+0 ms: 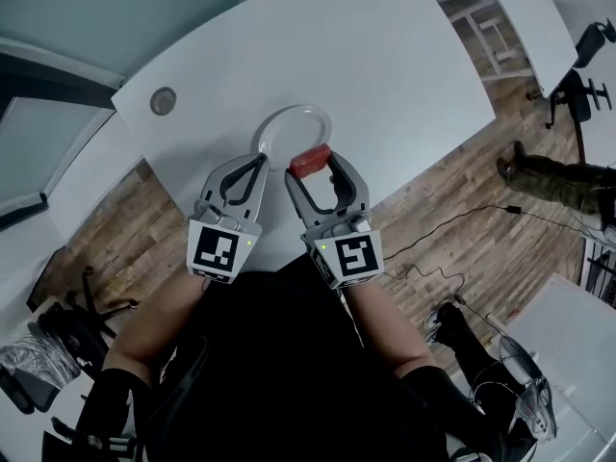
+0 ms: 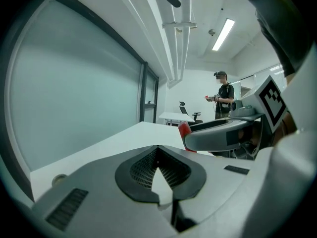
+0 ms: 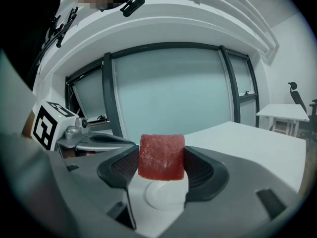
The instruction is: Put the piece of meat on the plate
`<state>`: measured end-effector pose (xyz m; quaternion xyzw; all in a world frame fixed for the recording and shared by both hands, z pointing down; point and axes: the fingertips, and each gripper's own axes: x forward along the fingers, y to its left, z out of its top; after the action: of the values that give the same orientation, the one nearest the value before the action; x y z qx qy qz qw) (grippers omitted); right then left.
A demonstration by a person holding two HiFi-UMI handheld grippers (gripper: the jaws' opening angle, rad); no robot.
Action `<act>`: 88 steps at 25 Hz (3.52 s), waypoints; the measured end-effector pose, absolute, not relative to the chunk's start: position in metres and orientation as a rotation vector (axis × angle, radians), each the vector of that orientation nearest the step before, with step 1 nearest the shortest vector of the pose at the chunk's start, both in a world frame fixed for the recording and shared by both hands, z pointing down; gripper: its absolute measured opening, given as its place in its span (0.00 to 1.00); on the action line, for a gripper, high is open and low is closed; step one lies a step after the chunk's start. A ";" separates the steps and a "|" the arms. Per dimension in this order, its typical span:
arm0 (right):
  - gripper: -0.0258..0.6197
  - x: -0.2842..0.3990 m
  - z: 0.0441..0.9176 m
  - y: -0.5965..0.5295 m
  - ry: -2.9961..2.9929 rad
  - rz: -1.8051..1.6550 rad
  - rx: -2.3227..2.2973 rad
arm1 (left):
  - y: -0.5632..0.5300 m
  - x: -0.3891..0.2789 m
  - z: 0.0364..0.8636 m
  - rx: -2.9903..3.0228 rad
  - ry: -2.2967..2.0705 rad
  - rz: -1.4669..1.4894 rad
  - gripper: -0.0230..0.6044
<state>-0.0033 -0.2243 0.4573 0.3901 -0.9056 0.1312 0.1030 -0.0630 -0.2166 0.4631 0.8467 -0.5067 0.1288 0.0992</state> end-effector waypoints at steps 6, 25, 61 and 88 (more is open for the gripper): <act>0.48 -0.004 0.499 -0.243 -2.591 0.429 1.139 | -0.233 -0.063 0.494 2.467 -1.460 0.444 0.02; 0.48 -0.020 0.558 -0.261 -2.476 0.497 1.055 | -0.247 -0.065 0.537 2.397 -1.398 0.485 0.02; 0.48 -0.023 0.611 -0.275 -2.204 0.409 0.984 | -0.241 -0.073 0.541 2.349 -1.420 0.446 0.02; 0.22 -0.003 0.435 -0.193 -2.499 0.211 1.301 | -0.172 -0.060 0.432 2.645 -1.343 0.295 0.02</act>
<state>-0.0026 -0.1934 0.4348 0.4547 -0.8735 0.0737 0.1575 -0.0603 -0.1718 0.4324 0.8843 -0.4492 0.0987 0.0802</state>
